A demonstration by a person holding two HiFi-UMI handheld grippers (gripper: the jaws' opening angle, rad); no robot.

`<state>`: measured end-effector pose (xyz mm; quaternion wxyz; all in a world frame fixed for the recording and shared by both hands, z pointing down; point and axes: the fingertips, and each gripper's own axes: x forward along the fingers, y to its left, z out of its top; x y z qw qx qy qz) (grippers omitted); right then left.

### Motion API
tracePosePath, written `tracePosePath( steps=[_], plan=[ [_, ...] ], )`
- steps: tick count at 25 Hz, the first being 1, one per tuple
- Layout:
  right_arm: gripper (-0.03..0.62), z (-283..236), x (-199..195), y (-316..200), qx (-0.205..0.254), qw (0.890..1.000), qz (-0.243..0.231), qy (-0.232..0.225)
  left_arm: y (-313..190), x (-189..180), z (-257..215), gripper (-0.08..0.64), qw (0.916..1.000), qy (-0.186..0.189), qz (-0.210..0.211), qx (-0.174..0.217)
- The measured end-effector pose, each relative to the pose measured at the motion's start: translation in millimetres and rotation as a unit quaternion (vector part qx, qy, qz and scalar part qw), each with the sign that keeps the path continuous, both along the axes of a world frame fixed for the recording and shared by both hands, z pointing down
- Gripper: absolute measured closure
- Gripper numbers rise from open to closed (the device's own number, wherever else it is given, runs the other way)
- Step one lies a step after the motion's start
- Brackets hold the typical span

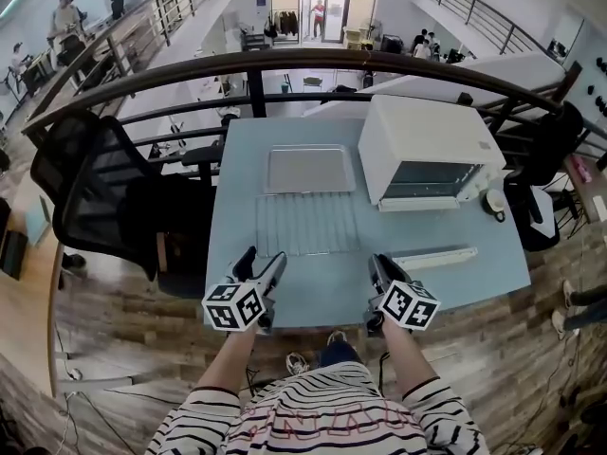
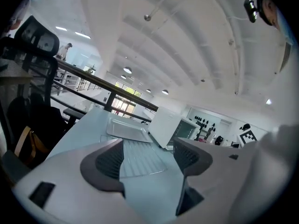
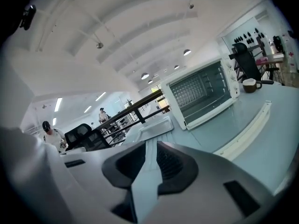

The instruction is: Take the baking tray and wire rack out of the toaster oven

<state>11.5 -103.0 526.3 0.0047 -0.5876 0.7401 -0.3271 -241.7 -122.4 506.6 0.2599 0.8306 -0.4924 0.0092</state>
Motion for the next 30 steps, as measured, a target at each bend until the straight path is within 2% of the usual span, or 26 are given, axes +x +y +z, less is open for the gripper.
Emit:
tracePosePath(
  steps=[8, 16, 24, 30],
  plan=[
    [0.538, -24, 8, 21, 0.035, 0.999, -0.003, -0.028, 27, 23, -24, 0.225, 0.9994, 0.002, 0.013, 0.032],
    [0.552, -45, 32, 57, 0.076, 0.995, -0.029, -0.054, 65, 57, -39, 0.365, 0.9981, 0.001, -0.005, 0.061],
    [0.557, -47, 58, 100, 0.078, 0.993, -0.052, -0.068, 112, 82, -40, 0.503, 0.9973, -0.002, -0.033, 0.066],
    [0.558, -46, 75, 129, 0.084, 0.991, -0.064, -0.085, 148, 99, -39, 0.523, 0.9963, -0.001, -0.051, 0.068]
  ],
)
